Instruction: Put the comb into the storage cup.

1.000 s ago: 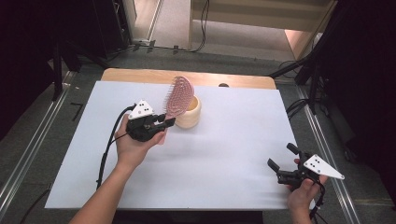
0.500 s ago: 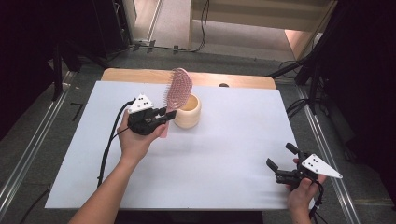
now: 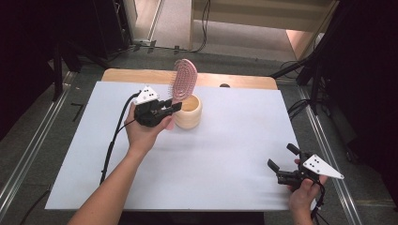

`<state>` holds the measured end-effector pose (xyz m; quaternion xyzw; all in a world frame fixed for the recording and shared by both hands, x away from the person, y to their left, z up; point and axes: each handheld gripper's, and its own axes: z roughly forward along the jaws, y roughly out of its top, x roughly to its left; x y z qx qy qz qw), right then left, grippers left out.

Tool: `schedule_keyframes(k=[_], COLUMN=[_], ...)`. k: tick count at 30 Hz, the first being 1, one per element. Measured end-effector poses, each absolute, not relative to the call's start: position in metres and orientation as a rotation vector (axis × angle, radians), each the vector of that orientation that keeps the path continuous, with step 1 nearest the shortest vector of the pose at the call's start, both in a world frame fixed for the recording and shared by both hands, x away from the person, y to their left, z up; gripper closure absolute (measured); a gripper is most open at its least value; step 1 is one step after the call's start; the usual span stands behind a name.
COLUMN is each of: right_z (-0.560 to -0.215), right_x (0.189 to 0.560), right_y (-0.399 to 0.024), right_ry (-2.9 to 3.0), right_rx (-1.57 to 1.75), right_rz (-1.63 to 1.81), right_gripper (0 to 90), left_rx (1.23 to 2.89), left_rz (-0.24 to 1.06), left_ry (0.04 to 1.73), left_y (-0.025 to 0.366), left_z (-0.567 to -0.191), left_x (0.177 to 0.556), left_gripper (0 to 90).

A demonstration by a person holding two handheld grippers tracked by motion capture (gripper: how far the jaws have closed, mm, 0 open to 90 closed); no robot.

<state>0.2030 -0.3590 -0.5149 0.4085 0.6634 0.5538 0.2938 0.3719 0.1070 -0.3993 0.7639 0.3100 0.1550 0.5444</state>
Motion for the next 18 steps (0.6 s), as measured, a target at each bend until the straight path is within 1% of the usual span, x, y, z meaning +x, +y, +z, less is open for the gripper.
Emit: schedule_keyframes(k=[2, 6, 18], right_z=[-0.515, -0.515, -0.515], right_x=[0.203, 0.203, 0.203], right_y=[-0.359, -0.359, -0.359], right_ry=[1.766, 1.766, 1.768], right_rx=[1.086, 1.086, 1.084], right_rz=[1.476, 1.478, 1.479], right_gripper=[0.0, 0.0, 0.0], left_rx=[1.788, 1.765, 1.752], left_rz=[0.341, 0.334, 0.344], left_ry=[0.743, 0.754, 0.760], left_y=[0.105, 0.103, 0.098], left_z=[-0.400, -0.402, -0.401], left_x=[0.375, 0.380, 0.393], left_gripper=[71.6, 71.6, 71.7])
